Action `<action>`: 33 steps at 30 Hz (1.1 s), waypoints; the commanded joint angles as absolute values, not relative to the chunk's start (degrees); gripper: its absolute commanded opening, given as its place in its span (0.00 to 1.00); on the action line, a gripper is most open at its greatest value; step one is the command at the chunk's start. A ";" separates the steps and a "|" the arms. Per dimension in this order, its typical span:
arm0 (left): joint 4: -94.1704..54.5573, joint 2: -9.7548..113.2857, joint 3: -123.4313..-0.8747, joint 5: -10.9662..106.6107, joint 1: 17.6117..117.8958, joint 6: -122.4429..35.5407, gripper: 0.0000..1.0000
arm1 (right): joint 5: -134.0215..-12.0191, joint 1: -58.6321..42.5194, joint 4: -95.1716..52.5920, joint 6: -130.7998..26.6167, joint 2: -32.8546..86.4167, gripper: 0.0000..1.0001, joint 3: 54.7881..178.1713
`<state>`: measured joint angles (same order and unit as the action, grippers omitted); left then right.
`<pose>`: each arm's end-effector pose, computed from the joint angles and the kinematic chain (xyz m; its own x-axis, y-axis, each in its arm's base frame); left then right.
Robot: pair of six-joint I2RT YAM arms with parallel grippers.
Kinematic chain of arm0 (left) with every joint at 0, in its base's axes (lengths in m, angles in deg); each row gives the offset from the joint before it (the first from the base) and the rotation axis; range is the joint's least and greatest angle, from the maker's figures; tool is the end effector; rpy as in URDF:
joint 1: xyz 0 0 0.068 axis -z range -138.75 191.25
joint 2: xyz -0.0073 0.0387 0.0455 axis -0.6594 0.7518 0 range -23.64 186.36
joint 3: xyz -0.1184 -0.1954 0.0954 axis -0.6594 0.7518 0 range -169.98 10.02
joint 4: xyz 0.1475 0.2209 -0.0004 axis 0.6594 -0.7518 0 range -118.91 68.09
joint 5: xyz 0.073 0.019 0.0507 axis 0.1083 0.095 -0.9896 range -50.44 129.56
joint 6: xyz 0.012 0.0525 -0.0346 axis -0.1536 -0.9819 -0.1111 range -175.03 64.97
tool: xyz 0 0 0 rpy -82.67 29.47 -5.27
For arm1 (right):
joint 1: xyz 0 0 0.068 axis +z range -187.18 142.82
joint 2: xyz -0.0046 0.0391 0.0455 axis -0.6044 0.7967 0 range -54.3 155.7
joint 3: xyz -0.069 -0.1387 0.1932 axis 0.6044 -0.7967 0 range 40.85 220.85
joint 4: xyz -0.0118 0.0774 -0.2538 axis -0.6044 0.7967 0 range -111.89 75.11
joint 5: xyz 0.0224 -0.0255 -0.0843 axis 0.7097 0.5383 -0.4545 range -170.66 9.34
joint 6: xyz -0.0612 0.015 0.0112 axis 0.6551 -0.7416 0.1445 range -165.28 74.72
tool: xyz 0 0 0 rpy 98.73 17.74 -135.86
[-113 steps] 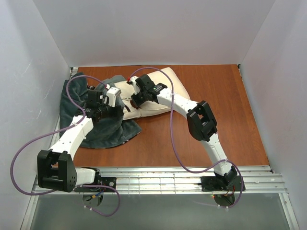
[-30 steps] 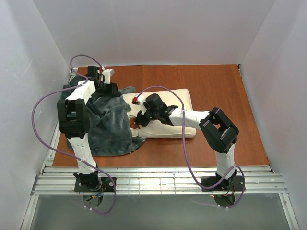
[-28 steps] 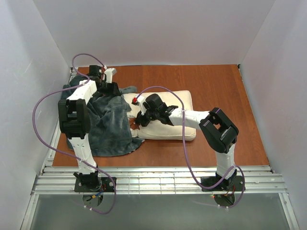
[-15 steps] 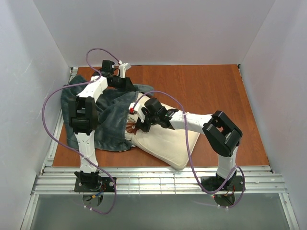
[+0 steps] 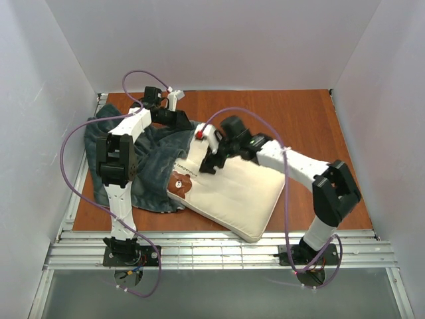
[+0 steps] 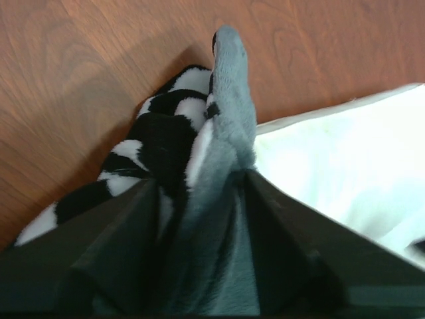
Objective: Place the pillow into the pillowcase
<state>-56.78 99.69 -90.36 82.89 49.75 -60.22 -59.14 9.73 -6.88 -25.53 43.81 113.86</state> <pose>0.4523 -0.1019 0.1770 -0.7913 0.1847 -0.5828 0.5426 0.6514 -0.5303 0.2577 0.3023 0.2202 -0.1199 -0.5883 -0.7997 -0.9685 0.2463 -0.0360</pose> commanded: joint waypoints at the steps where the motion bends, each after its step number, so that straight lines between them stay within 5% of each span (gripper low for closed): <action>1: -58.03 95.10 -91.58 83.69 50.66 -61.09 0.49 | -54.48 -1.02 0.77 -28.40 41.23 0.99 120.02; 5: -58.91 96.85 -94.13 83.68 50.66 -61.89 0.59 | -54.64 -7.81 5.00 -25.25 49.48 0.99 125.03; 18: -61.99 101.78 -99.14 82.45 51.54 -64.26 0.61 | -45.60 -9.94 12.83 -17.59 64.00 0.99 132.51; 21: -63.04 102.48 -99.14 80.97 52.68 -65.66 0.61 | -42.61 -9.76 13.27 -17.33 65.14 0.77 132.95; 22: -63.30 102.74 -99.41 79.65 53.38 -65.84 0.61 | -42.17 -9.85 14.14 -17.07 66.01 0.59 133.30; 24: -64.88 103.71 -100.37 78.94 53.73 -67.50 0.61 | -41.20 -9.85 14.15 -16.63 66.20 0.43 133.31; 26: -65.33 104.32 -100.64 78.32 54.26 -67.60 0.45 | -40.85 -9.85 14.24 -16.71 66.11 0.04 133.66; 30: -66.56 106.08 -104.49 79.80 55.75 -67.69 0.03 | -40.32 -9.67 12.75 -17.58 64.27 0.01 133.92; 33: -66.65 106.70 -108.70 83.93 57.85 -64.45 0.00 | -40.41 -8.45 10.46 -19.08 62.52 0.01 134.36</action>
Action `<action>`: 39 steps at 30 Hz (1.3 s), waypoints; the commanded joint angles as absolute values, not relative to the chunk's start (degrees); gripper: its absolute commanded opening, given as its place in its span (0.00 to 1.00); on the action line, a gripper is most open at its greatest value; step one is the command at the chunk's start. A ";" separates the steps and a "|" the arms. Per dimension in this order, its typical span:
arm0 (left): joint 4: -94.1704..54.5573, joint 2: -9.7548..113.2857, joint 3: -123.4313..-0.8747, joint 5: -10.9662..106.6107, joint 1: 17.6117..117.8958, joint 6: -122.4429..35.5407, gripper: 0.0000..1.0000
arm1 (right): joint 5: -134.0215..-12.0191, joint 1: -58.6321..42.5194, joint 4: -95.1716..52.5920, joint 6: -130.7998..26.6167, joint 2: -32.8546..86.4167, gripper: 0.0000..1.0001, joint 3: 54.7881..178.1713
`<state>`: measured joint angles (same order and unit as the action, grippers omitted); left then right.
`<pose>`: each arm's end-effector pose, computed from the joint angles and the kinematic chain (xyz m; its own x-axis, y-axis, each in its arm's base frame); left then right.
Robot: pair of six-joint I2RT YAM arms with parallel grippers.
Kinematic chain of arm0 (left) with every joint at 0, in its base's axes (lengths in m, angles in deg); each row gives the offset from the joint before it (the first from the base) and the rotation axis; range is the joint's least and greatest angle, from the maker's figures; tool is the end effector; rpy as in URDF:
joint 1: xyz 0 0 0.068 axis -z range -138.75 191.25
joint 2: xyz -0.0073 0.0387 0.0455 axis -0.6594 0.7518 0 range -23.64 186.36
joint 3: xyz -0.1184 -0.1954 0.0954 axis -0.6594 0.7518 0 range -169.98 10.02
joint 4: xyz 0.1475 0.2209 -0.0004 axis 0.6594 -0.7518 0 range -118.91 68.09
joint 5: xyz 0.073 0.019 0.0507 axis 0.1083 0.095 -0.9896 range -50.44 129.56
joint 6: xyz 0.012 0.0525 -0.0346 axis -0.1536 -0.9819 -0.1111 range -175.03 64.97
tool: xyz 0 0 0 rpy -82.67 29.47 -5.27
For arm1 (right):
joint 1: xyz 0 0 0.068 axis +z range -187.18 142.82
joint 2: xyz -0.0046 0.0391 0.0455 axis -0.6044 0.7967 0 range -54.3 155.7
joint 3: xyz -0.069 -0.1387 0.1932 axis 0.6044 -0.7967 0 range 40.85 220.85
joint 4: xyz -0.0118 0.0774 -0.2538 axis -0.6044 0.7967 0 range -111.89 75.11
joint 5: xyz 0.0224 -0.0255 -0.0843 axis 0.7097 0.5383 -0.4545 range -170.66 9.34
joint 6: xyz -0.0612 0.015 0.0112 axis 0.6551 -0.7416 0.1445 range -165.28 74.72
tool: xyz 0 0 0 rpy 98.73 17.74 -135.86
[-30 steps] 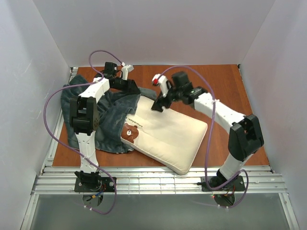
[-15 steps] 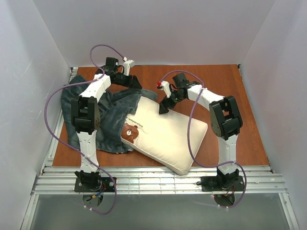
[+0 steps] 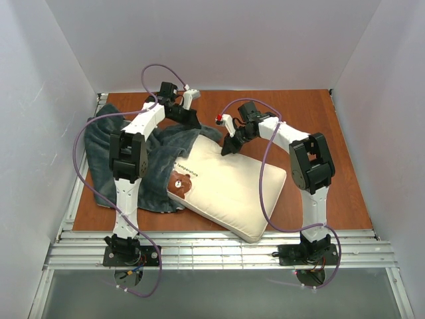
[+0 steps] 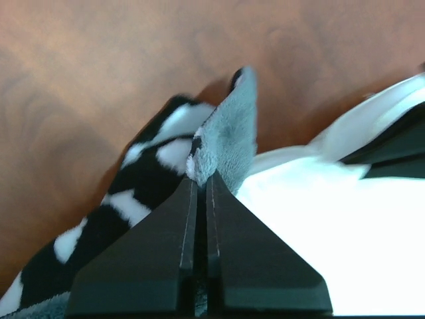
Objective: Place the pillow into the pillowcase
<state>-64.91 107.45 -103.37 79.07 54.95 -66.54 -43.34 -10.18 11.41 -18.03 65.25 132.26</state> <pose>0.4658 -0.1459 0.1762 -0.7335 0.3372 -0.5901 0.6444 0.6211 -0.4461 0.3782 0.2266 0.1561 -0.4121 -0.6187 -0.6689 -0.9089 0.3303 0.2545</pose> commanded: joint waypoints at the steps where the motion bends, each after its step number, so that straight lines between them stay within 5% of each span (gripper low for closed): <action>1: -66.39 106.96 -109.77 84.82 58.65 -63.39 0.00 | -40.93 -7.31 10.02 -19.26 62.16 0.01 134.88; 5: -64.72 107.41 -113.73 89.83 61.82 -57.60 0.00 | -45.49 -4.58 6.96 -19.87 60.84 0.01 135.50; 17: -42.92 106.25 -98.43 105.22 63.84 -33.76 0.01 | -51.47 -3.96 -6.50 -26.73 52.05 0.01 128.74; 18: -43.09 106.87 -99.48 104.52 63.41 -34.46 0.10 | -52.96 -4.05 -7.03 -27.17 52.13 0.01 128.74; 19: -44.66 107.40 -100.97 102.77 62.97 -35.16 0.29 | -56.72 -4.14 -8.08 -27.43 52.22 0.01 128.74; 22: -48.70 108.81 -108.71 92.50 58.76 -39.29 0.53 | -60.35 -7.02 -10.10 -30.93 53.54 0.01 128.91; 24: -50.55 107.94 -113.00 85.48 54.28 -43.51 0.78 | -61.49 -9.57 -10.11 -32.35 55.29 0.01 129.79; 28: -58.98 103.20 -118.39 75.80 46.72 -49.22 0.84 | -60.64 -12.66 -8.80 -33.41 58.63 0.01 132.85; 32: -67.87 89.07 -108.06 66.55 44.68 -62.65 0.81 | -56.05 -12.93 -2.56 -33.15 58.39 0.42 135.67; 33: -67.96 85.12 -102.19 65.93 44.68 -64.24 0.81 | -55.36 -12.93 -0.55 -33.24 57.16 0.67 135.94; 36: -67.61 69.56 -83.98 62.16 47.30 -69.44 0.79 | -52.37 -12.58 4.11 -32.97 50.76 0.78 136.91; 39: -66.13 60.40 -70.87 59.43 51.35 -69.89 0.76 | -50.08 -10.65 8.41 -32.80 45.12 0.78 133.68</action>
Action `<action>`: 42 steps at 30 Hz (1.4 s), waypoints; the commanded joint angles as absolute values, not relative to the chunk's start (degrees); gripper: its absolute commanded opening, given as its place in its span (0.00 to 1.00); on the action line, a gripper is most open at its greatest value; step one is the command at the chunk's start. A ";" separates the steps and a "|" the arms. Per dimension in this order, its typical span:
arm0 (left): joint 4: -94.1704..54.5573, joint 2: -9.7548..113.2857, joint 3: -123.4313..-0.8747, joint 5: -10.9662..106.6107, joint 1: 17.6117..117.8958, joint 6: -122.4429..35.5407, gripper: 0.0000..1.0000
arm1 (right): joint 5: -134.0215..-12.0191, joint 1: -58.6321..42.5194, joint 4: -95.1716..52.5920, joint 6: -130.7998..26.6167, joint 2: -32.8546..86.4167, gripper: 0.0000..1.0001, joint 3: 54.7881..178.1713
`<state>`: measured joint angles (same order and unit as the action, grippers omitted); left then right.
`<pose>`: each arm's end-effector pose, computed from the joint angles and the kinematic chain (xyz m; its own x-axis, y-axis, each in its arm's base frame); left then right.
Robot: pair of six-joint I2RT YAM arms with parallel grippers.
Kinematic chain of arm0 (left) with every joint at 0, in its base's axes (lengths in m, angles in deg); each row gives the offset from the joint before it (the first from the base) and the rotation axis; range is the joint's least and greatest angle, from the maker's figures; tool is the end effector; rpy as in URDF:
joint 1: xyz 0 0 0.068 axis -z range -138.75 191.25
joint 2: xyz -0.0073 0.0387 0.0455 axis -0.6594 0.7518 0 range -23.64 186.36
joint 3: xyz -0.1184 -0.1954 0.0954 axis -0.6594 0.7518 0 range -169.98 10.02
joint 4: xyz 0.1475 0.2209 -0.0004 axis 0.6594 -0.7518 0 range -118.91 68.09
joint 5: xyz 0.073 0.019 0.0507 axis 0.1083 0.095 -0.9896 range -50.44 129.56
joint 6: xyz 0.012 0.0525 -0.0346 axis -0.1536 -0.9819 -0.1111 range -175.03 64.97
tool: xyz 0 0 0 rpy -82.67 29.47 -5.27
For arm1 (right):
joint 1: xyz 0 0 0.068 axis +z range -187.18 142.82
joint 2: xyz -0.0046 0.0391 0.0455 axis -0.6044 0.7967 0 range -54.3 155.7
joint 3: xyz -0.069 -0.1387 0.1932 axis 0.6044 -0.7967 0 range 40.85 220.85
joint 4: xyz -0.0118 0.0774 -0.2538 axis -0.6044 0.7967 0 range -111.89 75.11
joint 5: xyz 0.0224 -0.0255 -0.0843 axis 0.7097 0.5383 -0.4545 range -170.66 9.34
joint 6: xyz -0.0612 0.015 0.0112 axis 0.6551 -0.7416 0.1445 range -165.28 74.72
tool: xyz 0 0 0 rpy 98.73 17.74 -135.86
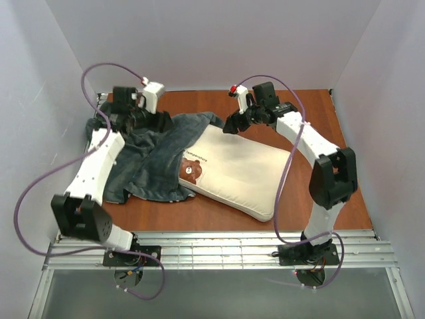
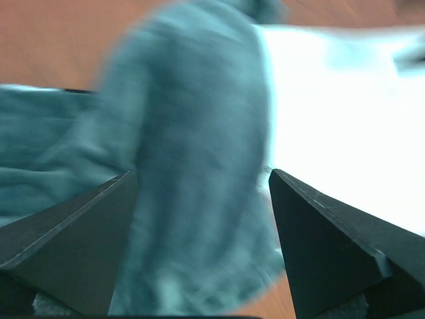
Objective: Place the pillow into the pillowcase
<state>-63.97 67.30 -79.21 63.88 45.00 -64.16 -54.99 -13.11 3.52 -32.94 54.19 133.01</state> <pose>0.3590 -0.0439 0.3214 -0.6251 0.1858 -0.7581 0.4613 0.8714 -0.1668 0.3932 0.1993 0.2476 -0.4522 -0.4130 -0.7906 -0.7774 0.6170 0.1223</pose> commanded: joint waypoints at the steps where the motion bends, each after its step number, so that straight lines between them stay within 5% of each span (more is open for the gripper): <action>1: -65.25 59.08 -67.97 58.29 52.41 -69.80 0.75 | -50.60 -9.68 9.92 -32.45 44.23 0.78 132.44; 13: -51.27 61.43 -53.97 44.84 66.03 -70.14 0.56 | -58.93 1.04 1.59 -38.16 48.61 0.77 114.60; 16: -50.65 63.72 -52.65 42.91 66.57 -71.03 0.36 | -60.53 2.72 0.88 -38.42 53.00 0.70 114.94; 19: -51.96 64.86 -54.05 43.94 66.65 -71.12 0.06 | -60.19 2.89 0.18 -40.09 55.38 0.28 115.64; 20: -53.19 64.78 -54.67 45.09 67.00 -71.11 0.00 | -59.83 2.89 0.18 -40.79 55.82 0.02 116.60; 32: -59.88 60.56 -64.60 76.98 73.59 -67.61 0.00 | -58.25 1.41 -5.00 -49.92 54.15 0.01 121.08; 36: -58.65 62.40 -61.10 70.96 74.30 -66.54 0.00 | -54.66 -0.09 -8.70 -55.38 55.99 0.01 123.10; 42: -56.00 54.70 -58.44 65.75 67.72 -66.70 0.54 | -49.03 -2.11 -5.99 -51.97 56.10 0.06 125.48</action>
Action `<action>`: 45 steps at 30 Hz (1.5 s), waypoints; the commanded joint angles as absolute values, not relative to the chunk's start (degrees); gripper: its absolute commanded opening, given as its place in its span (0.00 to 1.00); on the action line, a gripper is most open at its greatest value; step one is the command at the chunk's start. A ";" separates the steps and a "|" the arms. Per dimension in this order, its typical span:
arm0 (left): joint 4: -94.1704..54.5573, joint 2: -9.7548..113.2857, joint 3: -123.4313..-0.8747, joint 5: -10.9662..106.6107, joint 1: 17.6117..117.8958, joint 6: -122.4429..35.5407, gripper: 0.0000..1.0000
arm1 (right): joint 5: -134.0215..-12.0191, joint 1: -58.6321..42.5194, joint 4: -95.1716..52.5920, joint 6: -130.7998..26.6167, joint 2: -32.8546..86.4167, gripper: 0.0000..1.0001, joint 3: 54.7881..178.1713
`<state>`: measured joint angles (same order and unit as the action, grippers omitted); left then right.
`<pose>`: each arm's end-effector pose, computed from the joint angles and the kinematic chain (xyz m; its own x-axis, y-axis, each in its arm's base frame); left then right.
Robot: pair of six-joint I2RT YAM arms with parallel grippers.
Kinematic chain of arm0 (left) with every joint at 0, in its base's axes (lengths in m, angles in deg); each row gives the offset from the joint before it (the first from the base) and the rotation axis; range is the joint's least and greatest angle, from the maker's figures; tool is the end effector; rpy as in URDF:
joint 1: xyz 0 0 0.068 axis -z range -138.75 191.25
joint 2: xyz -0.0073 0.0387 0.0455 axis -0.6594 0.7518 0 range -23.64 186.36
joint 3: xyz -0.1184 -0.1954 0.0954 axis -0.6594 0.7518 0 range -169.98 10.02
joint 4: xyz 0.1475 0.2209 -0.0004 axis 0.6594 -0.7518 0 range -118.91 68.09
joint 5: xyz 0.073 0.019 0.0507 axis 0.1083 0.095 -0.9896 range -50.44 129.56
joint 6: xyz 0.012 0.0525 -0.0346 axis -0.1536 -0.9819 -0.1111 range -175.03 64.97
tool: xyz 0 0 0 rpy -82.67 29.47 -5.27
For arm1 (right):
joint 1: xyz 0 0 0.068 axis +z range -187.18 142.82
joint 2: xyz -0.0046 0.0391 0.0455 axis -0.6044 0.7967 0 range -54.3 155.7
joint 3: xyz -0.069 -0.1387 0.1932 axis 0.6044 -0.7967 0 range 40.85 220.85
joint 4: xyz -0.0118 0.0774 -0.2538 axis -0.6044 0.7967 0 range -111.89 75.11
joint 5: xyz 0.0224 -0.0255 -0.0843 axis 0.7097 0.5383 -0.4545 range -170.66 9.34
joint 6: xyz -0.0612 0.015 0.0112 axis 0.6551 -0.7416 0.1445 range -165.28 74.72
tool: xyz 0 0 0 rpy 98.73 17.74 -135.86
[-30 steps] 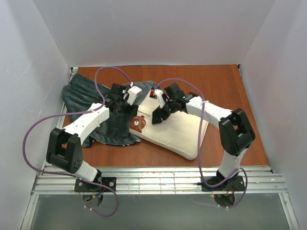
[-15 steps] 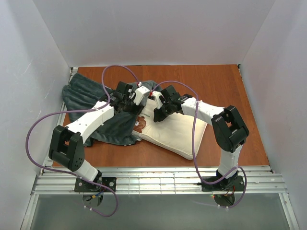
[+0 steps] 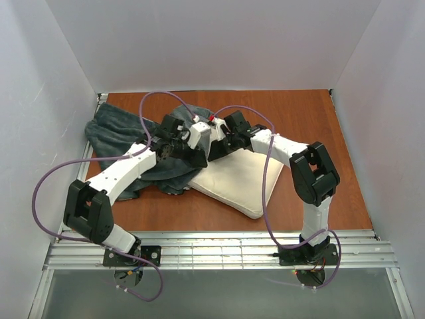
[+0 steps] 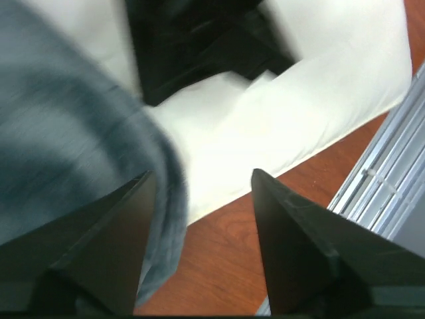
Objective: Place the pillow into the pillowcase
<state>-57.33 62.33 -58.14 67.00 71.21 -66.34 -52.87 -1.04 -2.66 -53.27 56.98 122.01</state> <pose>0.2743 -0.1844 0.2370 -0.5469 0.5160 -0.6593 0.8050 0.5405 -0.2446 0.3328 0.2718 0.1725 -0.7134 -0.3688 -0.5959 -0.6744 0.5922 0.4409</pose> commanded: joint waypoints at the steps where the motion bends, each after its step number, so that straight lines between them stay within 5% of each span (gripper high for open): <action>1: -57.40 52.76 -58.71 66.10 66.93 -68.90 0.57 | -48.67 -2.11 -4.15 -47.35 55.13 0.17 125.40; 3: -62.24 46.02 -57.15 66.20 66.83 -75.74 0.60 | -49.28 -2.03 -0.28 -43.02 50.24 0.41 123.91; 4: -63.99 43.62 -56.26 65.32 66.74 -76.82 0.63 | -49.72 -1.42 0.43 -40.64 48.20 0.60 121.73; 10: -65.25 33.33 -53.00 63.55 60.95 -66.16 0.70 | -73.59 12.87 4.13 -26.39 38.43 0.98 115.30; 20: -64.53 30.15 -55.47 62.16 57.25 -54.49 0.85 | -104.46 23.90 -6.67 -19.79 50.89 0.99 106.06; 22: -65.41 29.27 -54.41 61.97 57.34 -56.25 0.85 | -107.98 23.81 -7.56 -19.53 55.64 0.92 108.25; 24: -65.77 27.87 -52.49 61.80 57.25 -57.05 0.85 | -107.74 23.73 -7.65 -19.52 58.01 0.70 110.09; 25: -66.12 27.43 -51.60 62.15 57.25 -57.84 0.85 | -107.30 23.72 -7.65 -19.52 58.11 0.33 111.84; 26: -66.12 26.81 -50.81 62.67 57.34 -58.54 0.84 | -106.07 23.46 -7.12 -19.79 57.68 0.10 112.91; 27: -66.03 26.11 -49.15 63.29 57.34 -61.16 0.83 | -104.93 23.20 -5.99 -20.22 57.24 0.02 114.22; 35: -66.39 21.54 -38.95 61.72 57.25 -88.85 0.69 | -70.60 12.75 9.30 -27.17 50.64 0.01 135.81; 45: -55.22 20.75 -33.14 68.81 57.95 -102.12 0.70 | -52.72 4.84 13.10 -34.90 54.59 0.01 146.48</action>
<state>-58.47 21.88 -34.58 64.07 57.53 -93.44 -65.28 5.67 14.10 -30.27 54.84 141.60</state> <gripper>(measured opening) 0.699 0.041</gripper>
